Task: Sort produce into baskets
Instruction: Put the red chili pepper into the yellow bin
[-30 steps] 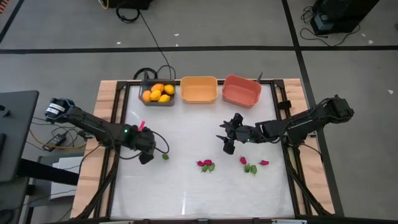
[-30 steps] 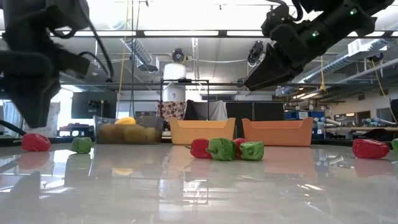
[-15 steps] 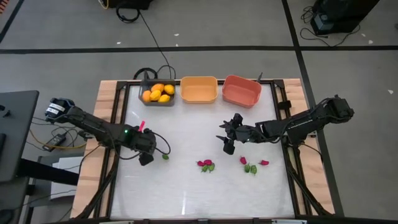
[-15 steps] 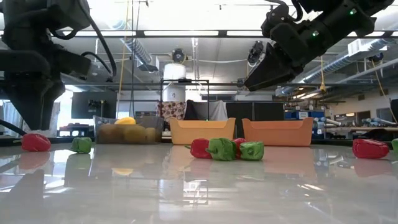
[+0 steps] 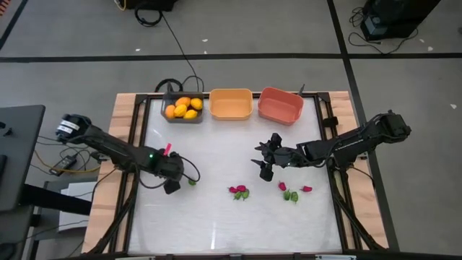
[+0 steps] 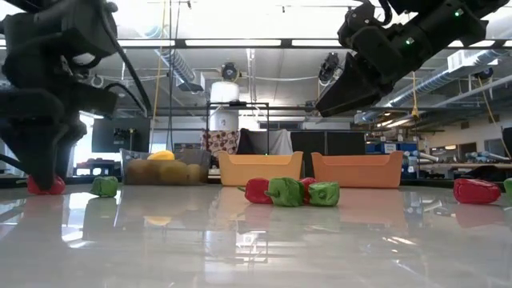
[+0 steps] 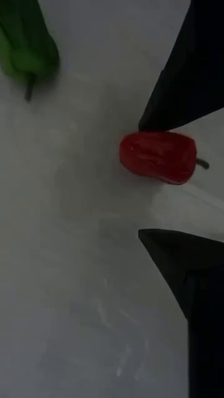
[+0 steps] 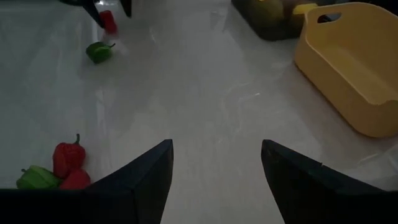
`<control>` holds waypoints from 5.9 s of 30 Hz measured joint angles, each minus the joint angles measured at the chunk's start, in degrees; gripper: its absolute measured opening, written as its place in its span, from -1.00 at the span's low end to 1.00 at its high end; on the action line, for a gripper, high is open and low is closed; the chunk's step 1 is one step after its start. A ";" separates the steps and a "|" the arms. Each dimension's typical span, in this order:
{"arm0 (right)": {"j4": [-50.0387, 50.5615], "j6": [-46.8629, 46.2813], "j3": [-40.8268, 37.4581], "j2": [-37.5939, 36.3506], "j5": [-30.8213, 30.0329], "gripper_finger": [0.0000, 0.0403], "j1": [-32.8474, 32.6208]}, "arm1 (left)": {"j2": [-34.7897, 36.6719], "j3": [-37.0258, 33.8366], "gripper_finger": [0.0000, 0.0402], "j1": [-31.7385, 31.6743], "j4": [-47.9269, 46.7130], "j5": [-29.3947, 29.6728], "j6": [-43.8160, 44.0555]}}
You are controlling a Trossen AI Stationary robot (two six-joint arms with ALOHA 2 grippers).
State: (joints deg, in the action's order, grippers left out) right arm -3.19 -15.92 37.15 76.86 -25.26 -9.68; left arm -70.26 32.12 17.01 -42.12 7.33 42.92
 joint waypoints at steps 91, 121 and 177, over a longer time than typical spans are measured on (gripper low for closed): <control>-21.60 0.52 0.00 19.52 5.67 0.26 -0.74 | -28.26 41.12 -0.19 -13.64 -18.65 -3.65 -46.53; -18.52 1.09 0.04 19.47 4.78 0.26 -0.87 | -29.86 25.60 -0.19 -4.35 40.49 -8.08 -48.45; -15.68 7.14 0.00 19.47 2.75 0.26 -0.16 | -27.08 25.68 -0.90 -38.21 42.39 -2.91 -47.39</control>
State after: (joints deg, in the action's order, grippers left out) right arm -18.87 -8.79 37.15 96.33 -22.51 -9.84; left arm -97.34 57.80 -21.20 0.27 4.42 -4.48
